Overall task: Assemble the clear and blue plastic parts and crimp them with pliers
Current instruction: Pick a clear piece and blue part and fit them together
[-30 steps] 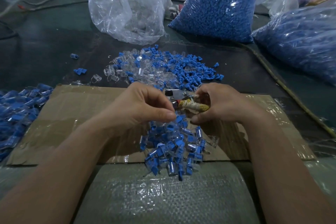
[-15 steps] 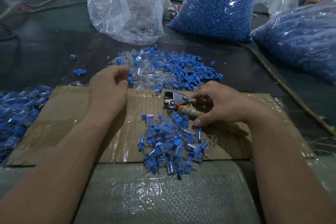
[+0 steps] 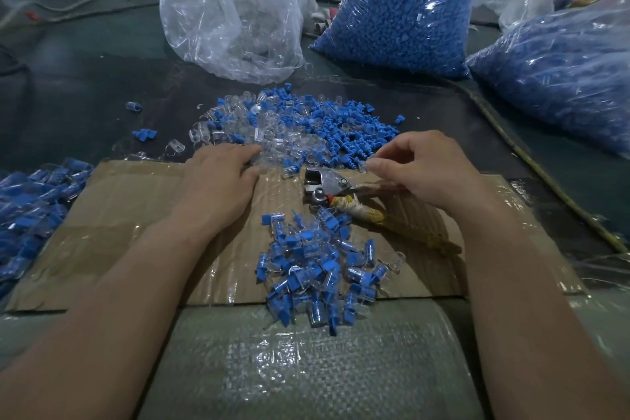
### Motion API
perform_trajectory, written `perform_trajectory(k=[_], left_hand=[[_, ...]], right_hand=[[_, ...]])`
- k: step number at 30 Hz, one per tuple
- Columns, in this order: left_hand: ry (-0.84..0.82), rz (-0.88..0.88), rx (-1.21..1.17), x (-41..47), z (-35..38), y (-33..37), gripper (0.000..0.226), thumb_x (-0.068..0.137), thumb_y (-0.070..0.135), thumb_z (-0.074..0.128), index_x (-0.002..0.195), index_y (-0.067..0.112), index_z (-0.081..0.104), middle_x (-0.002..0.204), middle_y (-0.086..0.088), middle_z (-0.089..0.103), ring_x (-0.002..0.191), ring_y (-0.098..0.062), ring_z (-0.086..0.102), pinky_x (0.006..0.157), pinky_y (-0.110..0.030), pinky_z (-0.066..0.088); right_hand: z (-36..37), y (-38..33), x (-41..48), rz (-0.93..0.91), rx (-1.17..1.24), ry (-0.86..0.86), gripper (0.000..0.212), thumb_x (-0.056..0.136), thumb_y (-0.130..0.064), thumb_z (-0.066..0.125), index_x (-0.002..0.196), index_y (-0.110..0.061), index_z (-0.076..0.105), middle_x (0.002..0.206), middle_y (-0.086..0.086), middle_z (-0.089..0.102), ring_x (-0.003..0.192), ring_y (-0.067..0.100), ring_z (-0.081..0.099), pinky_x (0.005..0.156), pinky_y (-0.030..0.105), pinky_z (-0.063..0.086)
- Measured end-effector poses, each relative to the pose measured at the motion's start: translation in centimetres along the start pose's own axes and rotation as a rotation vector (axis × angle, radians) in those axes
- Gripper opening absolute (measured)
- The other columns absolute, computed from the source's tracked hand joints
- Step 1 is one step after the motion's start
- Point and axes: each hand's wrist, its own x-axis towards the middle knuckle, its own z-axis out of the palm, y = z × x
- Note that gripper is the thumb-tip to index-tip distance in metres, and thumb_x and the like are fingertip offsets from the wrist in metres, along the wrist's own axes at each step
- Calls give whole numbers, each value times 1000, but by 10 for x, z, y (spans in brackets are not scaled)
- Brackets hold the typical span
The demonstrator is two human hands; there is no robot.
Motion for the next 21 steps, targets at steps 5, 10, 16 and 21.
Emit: perform_trajectory(k=[5,10,16,21], left_hand=[[62,-11,-82,-4,-5,4,37,89,30,59,124,17,59,118,-7,63,109,-24,54,94,-37,39],[123,16,-167,-5,-4,5,23,85,24,64,106,14,68,105,-6,67,88,-13,52,83,-28,37],[202,3,-258,-6,-5,7,19,84,19,65,102,12,69,90,1,66,76,-7,54,87,-28,40],[14,-232,-1069,-19,-18,17,13,68,20,70,79,14,73,69,-6,69,60,-15,66,61,-35,58]], right_hand=[[1,0,0,22,-2,7,15,83,-37,65,87,-23,65,79,-12,60,73,2,54,57,18,39],[0,1,-1,31,5,19,15,83,-39,64,85,-24,64,78,-13,60,73,2,54,57,18,38],[1,-1,-1,1,-9,28,12,84,-37,64,82,-26,62,77,-14,58,72,1,53,57,18,39],[9,-18,-8,-202,176,123,9,82,-26,66,86,-31,61,78,-18,58,73,-2,56,65,8,45]])
